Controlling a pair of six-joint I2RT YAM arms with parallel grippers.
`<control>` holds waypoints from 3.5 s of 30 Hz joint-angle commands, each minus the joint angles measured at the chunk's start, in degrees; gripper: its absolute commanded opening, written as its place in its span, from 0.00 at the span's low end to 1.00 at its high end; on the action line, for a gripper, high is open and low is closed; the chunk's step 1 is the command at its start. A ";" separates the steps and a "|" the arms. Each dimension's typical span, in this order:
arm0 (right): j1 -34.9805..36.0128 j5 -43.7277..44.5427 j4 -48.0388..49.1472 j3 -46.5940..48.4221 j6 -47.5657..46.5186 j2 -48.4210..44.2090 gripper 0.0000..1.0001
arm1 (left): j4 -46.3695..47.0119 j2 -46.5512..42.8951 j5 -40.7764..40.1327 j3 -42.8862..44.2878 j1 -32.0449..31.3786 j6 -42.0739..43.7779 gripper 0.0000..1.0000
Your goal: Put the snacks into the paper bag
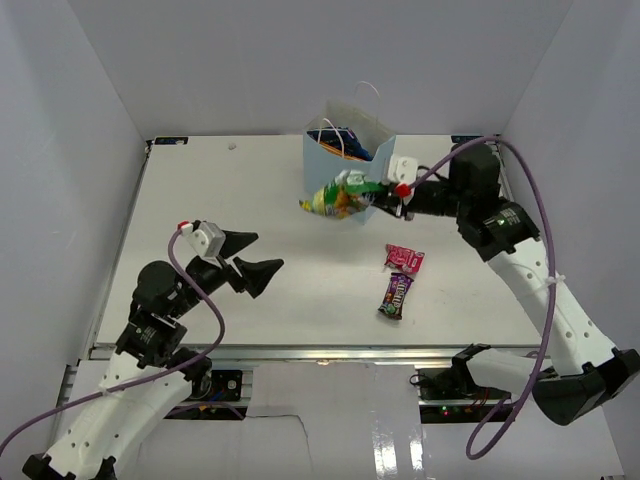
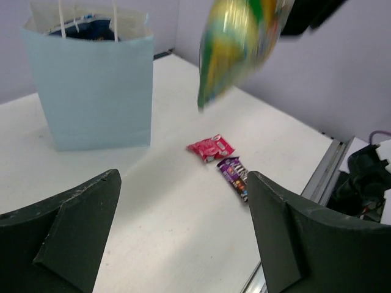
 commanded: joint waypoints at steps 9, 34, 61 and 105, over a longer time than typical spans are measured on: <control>-5.01 30.84 17.39 29.39 23.27 16.86 0.08 | -5.05 6.33 -3.30 -2.65 0.13 4.19 0.95; -3.43 43.86 13.20 30.61 5.79 40.24 0.08 | -3.64 6.41 -1.64 -3.79 0.13 4.28 0.95; -8.09 17.43 0.51 16.43 19.40 11.28 0.86 | -3.56 5.54 -0.58 -3.88 0.13 4.19 0.96; -15.65 23.48 15.98 -38.28 60.80 13.97 0.67 | -4.00 5.98 -1.98 -3.79 0.39 4.19 0.98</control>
